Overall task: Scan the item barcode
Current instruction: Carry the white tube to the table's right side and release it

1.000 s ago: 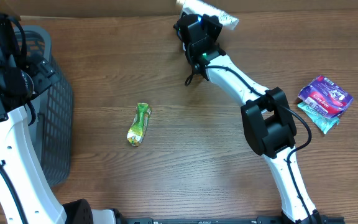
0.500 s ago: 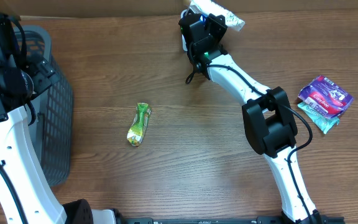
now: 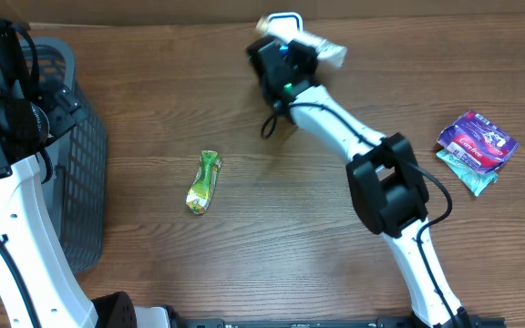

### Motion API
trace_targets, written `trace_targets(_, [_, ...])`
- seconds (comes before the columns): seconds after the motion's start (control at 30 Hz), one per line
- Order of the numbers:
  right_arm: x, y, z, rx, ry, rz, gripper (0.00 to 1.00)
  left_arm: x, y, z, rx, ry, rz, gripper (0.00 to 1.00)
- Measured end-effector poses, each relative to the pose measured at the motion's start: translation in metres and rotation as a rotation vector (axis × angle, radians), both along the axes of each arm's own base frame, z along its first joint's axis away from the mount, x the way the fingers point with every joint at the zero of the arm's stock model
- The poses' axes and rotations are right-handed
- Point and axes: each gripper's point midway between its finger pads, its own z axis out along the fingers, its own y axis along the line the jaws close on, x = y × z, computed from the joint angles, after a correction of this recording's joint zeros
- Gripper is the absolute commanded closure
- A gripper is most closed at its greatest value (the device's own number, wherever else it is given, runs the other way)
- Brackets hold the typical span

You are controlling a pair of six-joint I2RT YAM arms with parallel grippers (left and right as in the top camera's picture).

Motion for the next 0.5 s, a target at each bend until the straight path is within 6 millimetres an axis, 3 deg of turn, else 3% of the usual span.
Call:
trace_targets(0.07, [-0.019,0.022,0.003,0.056,0.033,0.032,0.96,0.0,0.0,0.0,0.0,0.0,0.0,0.01])
trace_targets(0.13, [-0.047,0.045,0.021,0.16,0.067,0.057,0.96,0.0,0.0,0.0,0.0,0.0,0.0,0.0])
trace_targets(0.3, [-0.118,0.074,0.092,0.503,0.15,0.07,0.96,0.0,0.0,0.0,0.0,0.0,0.0,0.0])
trace_targets(0.4, [-0.152,0.054,0.144,0.801,0.141,-0.085,0.96,0.0,0.0,0.0,0.0,0.0,0.0,0.0])
trace_targets(0.5, [-0.162,0.008,0.156,0.997,0.114,-0.369,0.96,0.0,0.0,0.0,0.0,0.0,0.0,0.0])
